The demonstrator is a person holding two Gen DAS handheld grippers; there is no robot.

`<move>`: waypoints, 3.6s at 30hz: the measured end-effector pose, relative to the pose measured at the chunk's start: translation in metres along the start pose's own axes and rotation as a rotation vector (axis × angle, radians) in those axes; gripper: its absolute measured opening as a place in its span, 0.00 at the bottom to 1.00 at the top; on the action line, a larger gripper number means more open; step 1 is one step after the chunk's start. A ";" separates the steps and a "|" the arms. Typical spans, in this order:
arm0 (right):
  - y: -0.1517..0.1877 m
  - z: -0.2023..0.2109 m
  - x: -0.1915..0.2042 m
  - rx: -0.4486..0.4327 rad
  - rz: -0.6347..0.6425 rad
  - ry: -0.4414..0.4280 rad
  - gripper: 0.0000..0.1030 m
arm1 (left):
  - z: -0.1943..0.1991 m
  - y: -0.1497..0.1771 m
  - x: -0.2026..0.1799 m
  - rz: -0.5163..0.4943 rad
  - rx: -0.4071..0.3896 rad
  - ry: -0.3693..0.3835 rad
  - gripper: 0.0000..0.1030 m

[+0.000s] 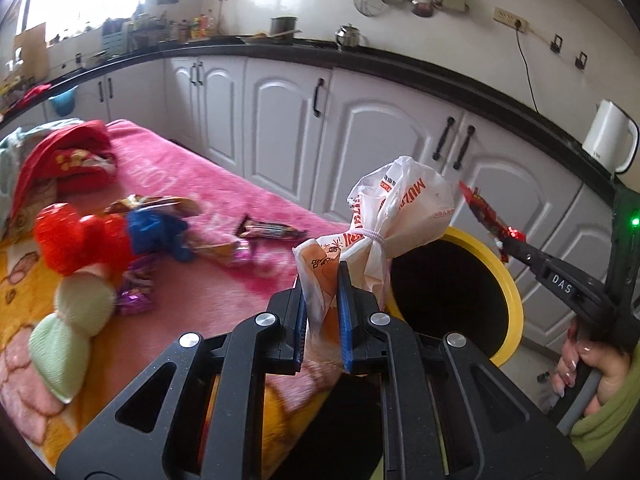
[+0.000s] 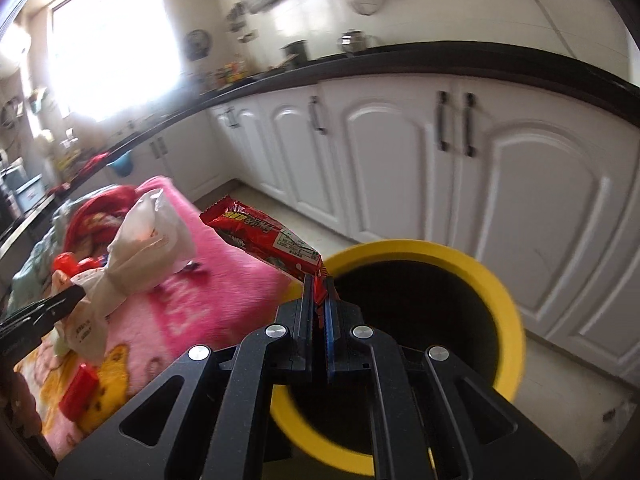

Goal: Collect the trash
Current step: 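Carry the white bag and red wrapper over the yellow bin and release both, then move both open tools back toward the trash on the blanket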

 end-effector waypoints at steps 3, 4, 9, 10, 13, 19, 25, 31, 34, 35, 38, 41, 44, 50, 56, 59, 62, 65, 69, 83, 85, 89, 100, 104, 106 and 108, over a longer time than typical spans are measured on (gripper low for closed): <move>0.006 0.001 -0.019 0.008 -0.021 0.047 0.04 | -0.014 0.002 -0.017 -0.029 0.022 0.011 0.08; 0.008 0.001 -0.027 0.013 -0.033 0.061 0.04 | -0.021 0.004 -0.024 -0.043 0.034 0.012 0.08; 0.018 -0.002 -0.051 0.029 -0.066 0.119 0.04 | -0.043 0.012 -0.048 -0.086 0.077 0.022 0.08; 0.020 -0.002 -0.055 0.031 -0.069 0.129 0.04 | -0.047 0.014 -0.052 -0.095 0.085 0.025 0.08; 0.025 -0.006 -0.065 0.044 -0.083 0.153 0.04 | -0.057 0.019 -0.064 -0.116 0.103 0.030 0.08; 0.034 -0.011 -0.081 0.078 -0.121 0.178 0.04 | -0.077 0.030 -0.087 -0.161 0.154 0.059 0.08; 0.039 -0.011 -0.089 0.098 -0.133 0.190 0.05 | -0.098 0.040 -0.101 -0.189 0.207 0.071 0.09; 0.041 -0.016 -0.091 0.116 -0.153 0.179 0.06 | -0.106 0.042 -0.106 -0.199 0.217 0.075 0.17; 0.040 -0.016 -0.093 0.117 -0.165 0.180 0.20 | -0.107 0.039 -0.104 -0.183 0.217 0.081 0.32; 0.040 -0.016 -0.094 0.114 -0.169 0.183 0.28 | -0.107 0.038 -0.104 -0.176 0.214 0.084 0.35; 0.040 -0.016 -0.096 0.111 -0.175 0.189 0.33 | -0.105 0.037 -0.100 -0.153 0.213 0.087 0.50; 0.039 -0.014 -0.096 0.103 -0.182 0.190 0.40 | -0.098 0.033 -0.095 -0.121 0.193 0.094 0.65; 0.036 -0.010 -0.093 0.088 -0.178 0.188 0.44 | -0.085 0.025 -0.087 -0.096 0.153 0.106 0.77; 0.030 -0.005 -0.080 0.063 -0.165 0.177 0.54 | -0.065 0.011 -0.071 -0.050 0.096 0.092 0.89; 0.023 0.003 -0.060 0.037 -0.134 0.149 0.60 | -0.041 -0.001 -0.048 -0.008 0.038 0.055 0.89; 0.019 0.008 -0.050 0.023 -0.128 0.136 0.63 | -0.029 -0.007 -0.032 0.022 0.010 0.038 0.89; 0.016 0.013 -0.038 0.009 -0.116 0.121 0.65 | -0.017 -0.013 -0.017 0.041 -0.023 0.015 0.89; 0.013 0.017 -0.022 0.000 -0.099 0.095 0.67 | -0.006 -0.017 0.001 0.057 -0.053 -0.013 0.89; 0.011 0.025 0.004 -0.014 -0.063 0.059 0.70 | 0.009 -0.020 0.020 0.081 -0.086 -0.040 0.89; 0.025 0.032 0.099 0.025 0.069 -0.070 0.76 | 0.059 -0.032 0.092 0.167 -0.187 -0.129 0.89; 0.029 0.032 0.116 0.043 0.092 -0.097 0.77 | 0.066 -0.034 0.103 0.181 -0.198 -0.144 0.89; 0.039 0.033 0.154 0.079 0.128 -0.161 0.78 | 0.077 -0.037 0.128 0.216 -0.217 -0.173 0.89; 0.075 0.029 0.237 0.201 0.197 -0.285 0.78 | 0.089 -0.036 0.186 0.291 -0.236 -0.238 0.89; 0.089 0.026 0.258 0.232 0.214 -0.301 0.78 | 0.083 -0.031 0.202 0.291 -0.214 -0.256 0.89; 0.095 0.023 0.266 0.254 0.221 -0.303 0.79 | 0.077 -0.029 0.209 0.288 -0.195 -0.258 0.89; 0.103 0.018 0.274 0.281 0.228 -0.305 0.80 | 0.072 -0.026 0.215 0.283 -0.179 -0.265 0.89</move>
Point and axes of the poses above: each gripper's, at about its wrist camera, not at the fingertips, and z roughly against the way its jaws point, x to its left, y to its underside, the point moved 9 cm from there along -z, roughly the way its jaws point
